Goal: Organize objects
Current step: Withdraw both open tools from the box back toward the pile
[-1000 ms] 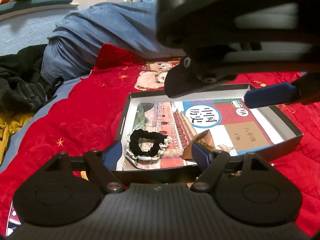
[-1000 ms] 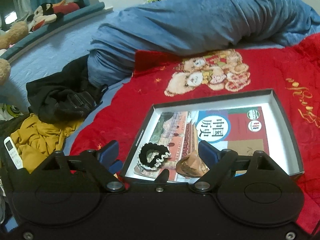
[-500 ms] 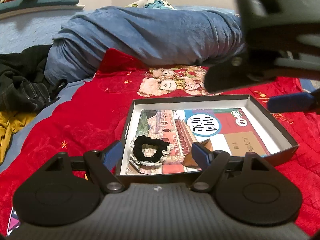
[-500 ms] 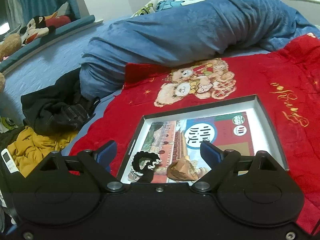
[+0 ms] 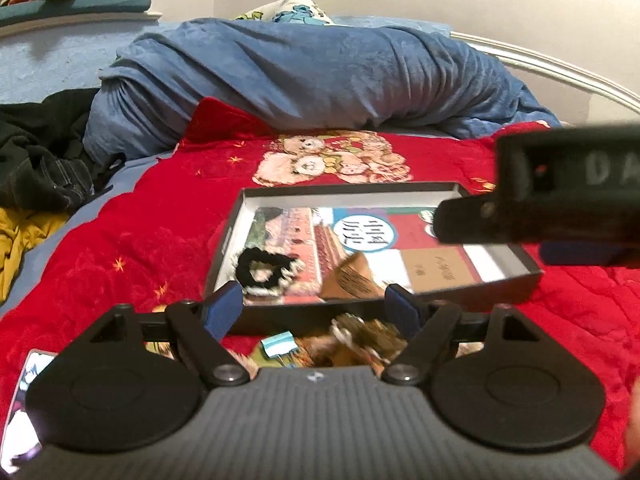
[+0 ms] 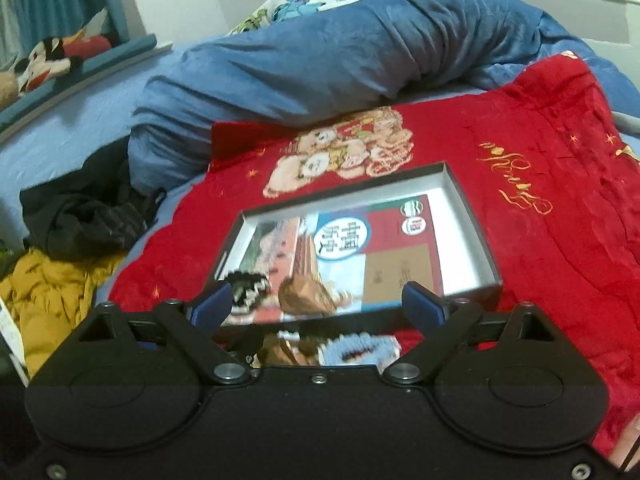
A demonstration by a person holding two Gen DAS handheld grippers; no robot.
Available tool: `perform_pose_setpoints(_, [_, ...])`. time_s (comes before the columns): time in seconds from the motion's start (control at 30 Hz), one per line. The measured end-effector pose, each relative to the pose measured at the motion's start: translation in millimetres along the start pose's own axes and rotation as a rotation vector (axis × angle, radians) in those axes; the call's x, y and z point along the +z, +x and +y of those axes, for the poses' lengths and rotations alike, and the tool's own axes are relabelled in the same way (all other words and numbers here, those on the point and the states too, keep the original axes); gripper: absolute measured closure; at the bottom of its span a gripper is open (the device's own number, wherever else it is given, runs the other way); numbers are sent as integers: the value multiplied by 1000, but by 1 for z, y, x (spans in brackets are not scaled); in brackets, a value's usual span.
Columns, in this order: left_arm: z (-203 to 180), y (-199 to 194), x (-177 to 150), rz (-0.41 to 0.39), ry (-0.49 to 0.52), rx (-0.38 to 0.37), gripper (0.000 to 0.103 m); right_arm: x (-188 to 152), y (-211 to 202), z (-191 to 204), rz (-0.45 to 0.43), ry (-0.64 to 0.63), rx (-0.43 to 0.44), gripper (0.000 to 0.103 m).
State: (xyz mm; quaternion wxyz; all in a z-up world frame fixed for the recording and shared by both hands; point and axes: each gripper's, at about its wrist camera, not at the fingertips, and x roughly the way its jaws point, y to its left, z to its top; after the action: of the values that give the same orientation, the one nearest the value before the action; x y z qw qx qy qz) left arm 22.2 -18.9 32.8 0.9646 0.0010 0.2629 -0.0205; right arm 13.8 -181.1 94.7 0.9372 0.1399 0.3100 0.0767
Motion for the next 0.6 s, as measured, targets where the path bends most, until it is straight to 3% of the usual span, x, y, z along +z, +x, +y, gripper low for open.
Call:
perform_pose_setpoints(0.37, [-20, -32, -41, 67, -48, 20, 13, -22, -14, -9, 46, -77, 14, 11])
perform_pose_setpoints(0.6, [-24, -28, -45, 84, -23, 39, 13, -25, -12, -30, 61, 4, -30, 11])
